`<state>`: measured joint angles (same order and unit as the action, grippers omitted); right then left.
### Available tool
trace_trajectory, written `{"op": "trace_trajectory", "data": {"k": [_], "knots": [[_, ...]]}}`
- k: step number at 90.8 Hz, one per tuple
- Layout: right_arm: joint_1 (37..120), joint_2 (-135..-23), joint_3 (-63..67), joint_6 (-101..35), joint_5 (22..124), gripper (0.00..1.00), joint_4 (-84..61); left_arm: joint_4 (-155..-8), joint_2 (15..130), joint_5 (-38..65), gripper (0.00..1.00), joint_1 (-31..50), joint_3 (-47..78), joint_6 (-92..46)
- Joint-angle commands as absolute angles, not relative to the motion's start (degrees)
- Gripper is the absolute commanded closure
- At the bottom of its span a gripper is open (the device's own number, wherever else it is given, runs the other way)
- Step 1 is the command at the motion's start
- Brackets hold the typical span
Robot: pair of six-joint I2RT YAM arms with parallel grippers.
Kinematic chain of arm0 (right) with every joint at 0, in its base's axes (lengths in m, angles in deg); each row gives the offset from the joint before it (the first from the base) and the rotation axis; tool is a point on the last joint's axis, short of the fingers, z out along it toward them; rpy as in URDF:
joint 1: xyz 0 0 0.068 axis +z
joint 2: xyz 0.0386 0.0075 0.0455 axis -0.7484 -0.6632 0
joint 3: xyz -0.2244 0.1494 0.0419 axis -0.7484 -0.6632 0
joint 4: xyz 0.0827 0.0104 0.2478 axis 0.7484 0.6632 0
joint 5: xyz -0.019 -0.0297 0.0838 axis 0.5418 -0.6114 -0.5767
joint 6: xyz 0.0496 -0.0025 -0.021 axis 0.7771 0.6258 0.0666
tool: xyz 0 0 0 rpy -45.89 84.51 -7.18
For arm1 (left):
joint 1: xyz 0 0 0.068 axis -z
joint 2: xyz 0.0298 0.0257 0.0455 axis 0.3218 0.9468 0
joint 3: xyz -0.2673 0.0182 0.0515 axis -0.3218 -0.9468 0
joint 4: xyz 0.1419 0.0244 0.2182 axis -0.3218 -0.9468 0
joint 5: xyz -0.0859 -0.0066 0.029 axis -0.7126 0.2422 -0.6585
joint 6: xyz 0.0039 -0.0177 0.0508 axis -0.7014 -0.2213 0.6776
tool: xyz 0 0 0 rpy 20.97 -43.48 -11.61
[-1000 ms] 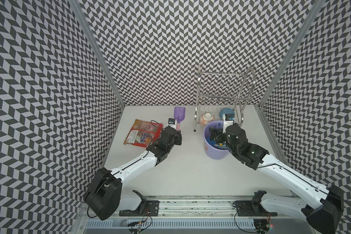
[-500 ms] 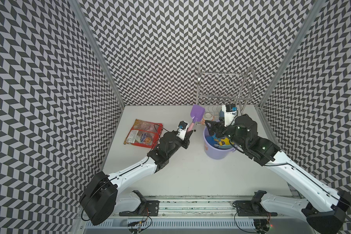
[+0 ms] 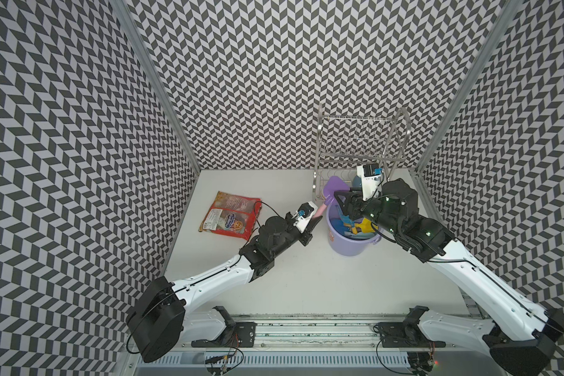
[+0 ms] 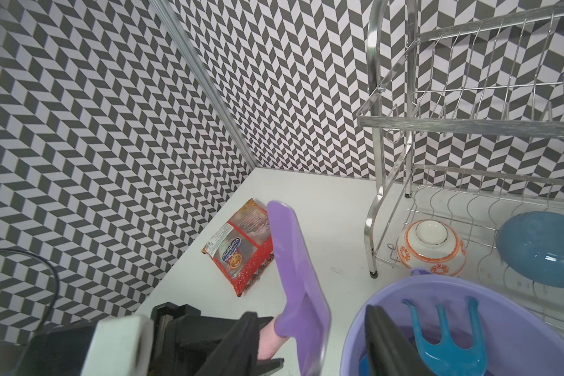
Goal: Organize the gardening tools
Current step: Pick up the gardening tool from the center of the board.
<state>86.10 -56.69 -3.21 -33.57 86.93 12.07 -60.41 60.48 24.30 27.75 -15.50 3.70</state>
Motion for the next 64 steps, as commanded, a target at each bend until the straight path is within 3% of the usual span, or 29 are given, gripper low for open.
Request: {"op": "trace_trajectory", "data": {"k": [1,9,24,27,34,44,51,64], "knots": [[85.34,-56.78,-2.83,-33.33,84.21,0.51,10.26,-58.49,59.77,23.02,1.00,28.70,-14.70,6.22],[85.02,-56.98,-3.23,-33.28,83.21,0.59,9.74,-58.92,60.26,23.22,1.00,29.41,-14.19,6.70],[84.95,-57.51,-3.69,-33.75,83.48,0.94,9.72,-58.67,61.25,23.94,0.96,29.77,-13.55,6.08],[84.98,-57.52,-3.70,-33.96,83.72,1.00,9.68,-58.71,61.35,24.17,0.91,29.81,-13.39,5.83],[85.00,-57.33,-3.66,-34.43,85.11,1.00,9.59,-58.42,61.71,24.77,0.73,29.76,-13.15,4.96],[84.94,-56.83,-2.71,-35.65,88.79,1.00,9.95,-57.31,61.62,26.40,0.24,29.80,-13.23,3.01],[84.93,-56.87,-1.40,-36.69,92.49,1.00,10.80,-55.72,60.42,27.33,0.03,29.74,-14.21,1.87],[84.93,-56.48,0.60,-39.16,100.54,1.00,11.70,-53.96,57.78,29.34,0.00,29.67,-15.77,-0.12]]}}
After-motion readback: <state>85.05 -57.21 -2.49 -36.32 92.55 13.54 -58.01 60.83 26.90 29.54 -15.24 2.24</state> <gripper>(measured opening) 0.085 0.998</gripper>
